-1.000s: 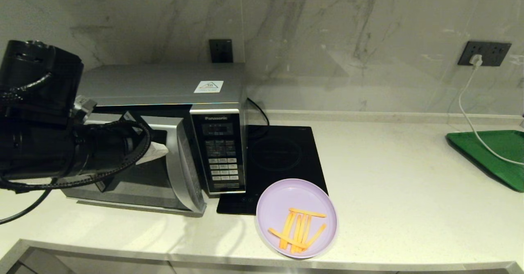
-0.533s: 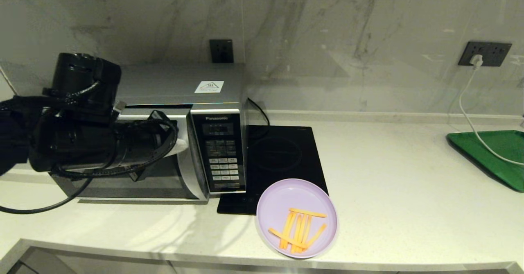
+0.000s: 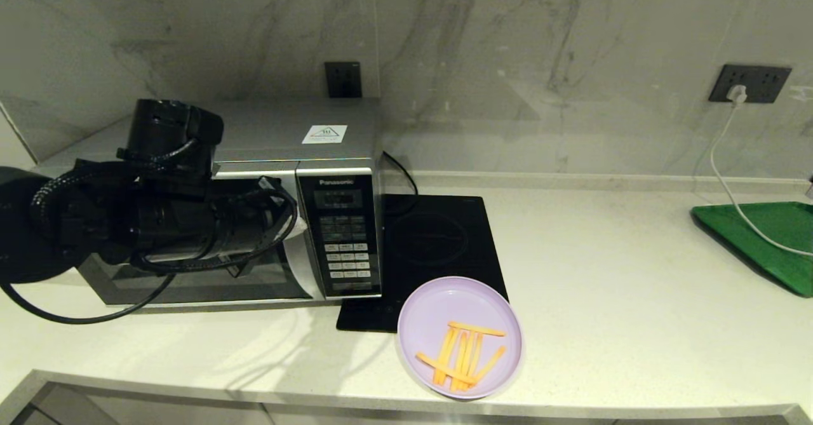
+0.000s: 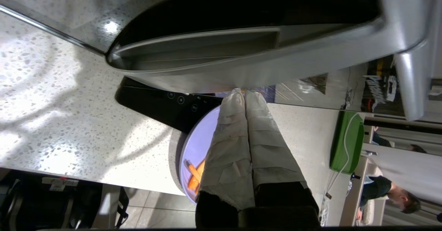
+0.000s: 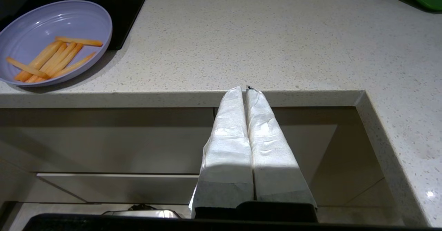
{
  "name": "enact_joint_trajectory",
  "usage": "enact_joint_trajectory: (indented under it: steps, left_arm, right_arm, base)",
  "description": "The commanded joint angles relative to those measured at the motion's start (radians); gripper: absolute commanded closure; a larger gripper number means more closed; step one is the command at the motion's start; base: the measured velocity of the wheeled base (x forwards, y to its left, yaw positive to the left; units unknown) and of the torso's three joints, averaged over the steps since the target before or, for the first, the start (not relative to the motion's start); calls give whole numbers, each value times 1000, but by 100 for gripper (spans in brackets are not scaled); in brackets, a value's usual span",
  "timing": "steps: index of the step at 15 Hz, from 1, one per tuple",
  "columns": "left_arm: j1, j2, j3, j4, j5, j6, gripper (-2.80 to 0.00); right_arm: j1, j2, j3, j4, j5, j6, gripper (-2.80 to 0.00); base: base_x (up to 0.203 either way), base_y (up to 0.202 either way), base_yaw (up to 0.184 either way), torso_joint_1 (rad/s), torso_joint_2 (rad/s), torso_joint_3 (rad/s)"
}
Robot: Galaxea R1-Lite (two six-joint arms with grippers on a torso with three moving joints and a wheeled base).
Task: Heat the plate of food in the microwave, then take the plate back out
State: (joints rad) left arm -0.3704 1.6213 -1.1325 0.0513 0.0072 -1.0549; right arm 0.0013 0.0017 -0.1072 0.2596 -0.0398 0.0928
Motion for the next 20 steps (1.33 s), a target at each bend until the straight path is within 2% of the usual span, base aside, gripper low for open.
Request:
enact_joint_trajectory:
  steps: [1, 3, 5, 6, 8, 9, 11, 13, 14, 15, 18, 19, 20]
  left_arm:
    - [-1, -48, 40, 2, 2, -1, 0]
    - [-10, -87, 109, 5, 1, 12, 0]
    - [-39, -89, 216, 3, 23, 92, 0]
    - [-58, -88, 267, -2, 61, 127, 0]
    - [-102, -114, 348, -37, 135, 154, 0]
    - [-137, -165, 383, -54, 195, 183, 0]
    - [-179, -300, 423, -69, 323, 343, 0]
    - [-189, -485, 412, -17, 377, 532, 0]
    - [-192, -585, 379, 63, 397, 620, 0]
    - [-194, -678, 312, 200, 416, 691, 0]
    - [-168, -852, -28, 724, 487, 822, 0]
    - [-111, -901, -113, 857, 517, 868, 0]
    - [-13, -942, -158, 912, 530, 923, 0]
  right_arm:
    - [0, 0, 0, 1, 0, 1, 0]
    - [0, 0, 0, 1, 0, 1, 0]
    - [0, 0, 0, 1, 0, 1, 0]
    - [0, 0, 0, 1, 0, 1, 0]
    - [0, 0, 0, 1, 0, -1, 0]
    - [1, 0, 0, 1, 0, 1, 0]
    - [0, 0, 0, 1, 0, 0, 0]
    - [0, 0, 0, 1, 0, 1, 0]
    - [1, 0, 0, 1, 0, 1, 0]
    - [0, 0, 0, 1, 0, 0, 0]
    - [0, 0, 0, 1, 0, 1, 0]
    - [0, 0, 0, 1, 0, 1, 0]
    - [0, 0, 0, 1, 0, 1, 0]
  base:
    - [0, 0, 0, 0, 0, 0]
    - [0, 0, 0, 0, 0, 0]
    - [0, 0, 0, 0, 0, 0]
    - [0, 0, 0, 0, 0, 0]
    - [0, 0, 0, 0, 0, 0]
    - [0, 0, 0, 0, 0, 0]
    - [0, 0, 0, 0, 0, 0]
    - [0, 0, 0, 0, 0, 0]
    - [0, 0, 0, 0, 0, 0]
    - [0, 0, 0, 0, 0, 0]
    - [0, 0, 0, 0, 0, 0]
    - [0, 0, 0, 0, 0, 0]
    - [0, 0, 0, 0, 0, 0]
